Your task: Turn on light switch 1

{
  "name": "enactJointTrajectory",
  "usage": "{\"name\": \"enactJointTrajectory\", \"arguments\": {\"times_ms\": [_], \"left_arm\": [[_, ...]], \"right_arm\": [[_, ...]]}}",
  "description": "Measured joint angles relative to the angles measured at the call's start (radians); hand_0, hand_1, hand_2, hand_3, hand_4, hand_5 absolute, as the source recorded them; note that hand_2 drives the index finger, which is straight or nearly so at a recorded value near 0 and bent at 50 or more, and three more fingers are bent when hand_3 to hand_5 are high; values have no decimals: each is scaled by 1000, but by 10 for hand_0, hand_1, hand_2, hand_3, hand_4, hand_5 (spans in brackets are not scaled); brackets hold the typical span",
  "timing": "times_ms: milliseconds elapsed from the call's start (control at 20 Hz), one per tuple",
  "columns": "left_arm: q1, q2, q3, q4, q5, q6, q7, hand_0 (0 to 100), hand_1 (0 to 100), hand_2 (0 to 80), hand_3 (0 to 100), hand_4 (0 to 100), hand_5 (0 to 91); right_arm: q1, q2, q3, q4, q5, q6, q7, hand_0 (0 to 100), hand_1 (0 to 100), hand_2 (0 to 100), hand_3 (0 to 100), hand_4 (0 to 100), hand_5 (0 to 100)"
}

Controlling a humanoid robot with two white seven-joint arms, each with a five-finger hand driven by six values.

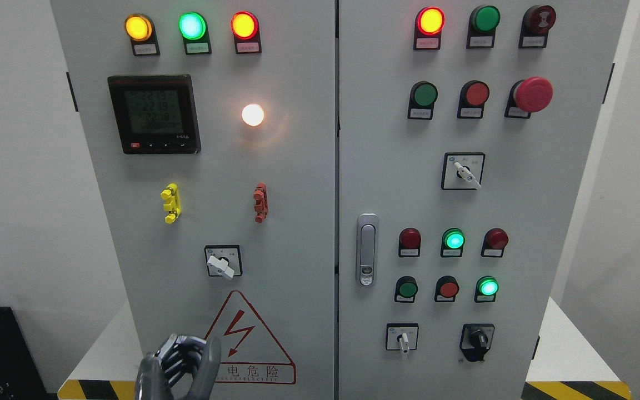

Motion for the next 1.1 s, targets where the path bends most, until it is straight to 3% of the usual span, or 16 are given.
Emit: {"name": "enactJointTrajectory", "arguments": {"times_ms": [100,250,350,450,650,750,800,900,950,1100], "left_arm": [[88,18,0,42,29,-78,2,159,270,455,827,895,627],[187,47,-1,146,78,-190,-45,169,245,363,699,784,447],[229,63,-1,248,102,-274,-91,157,212,246,543,627,175],[257,75,-1,368,122,-343,-147,156,192,164,438,510,25],[273,83,2,650,158,-403,-256,157,159,10,218,317,0],[260,85,3,805,168,-413,-312,158,155,0,129,235,0],[251,86,3,881,172,-415,-339,152,147,0,43,140,0],[229,88,2,1026,178,-413,-368,148,159,0,0,43,0],[216,89,1,1097,180,-380,-374,191,166,0,0,0,0],[173,91,-4,1278,185,-210,-386,252,159,0,0,0,0]], "right_arm": [[0,0,0,0,0,0,0,0,0,0,0,0,0],[0,0,0,0,0,0,0,0,0,0,0,0,0],[0,0,0,0,0,0,0,0,0,0,0,0,0],[0,0,0,0,0,0,0,0,0,0,0,0,0],[0,0,0,0,0,0,0,0,0,0,0,0,0],[0,0,0,0,0,0,0,0,0,0,0,0,0],[0,0,0,0,0,0,0,0,0,0,0,0,0],[0,0,0,0,0,0,0,0,0,0,0,0,0],[0,0,0,0,0,0,0,0,0,0,0,0,0],[0,0,0,0,0,0,0,0,0,0,0,0,0]]}}
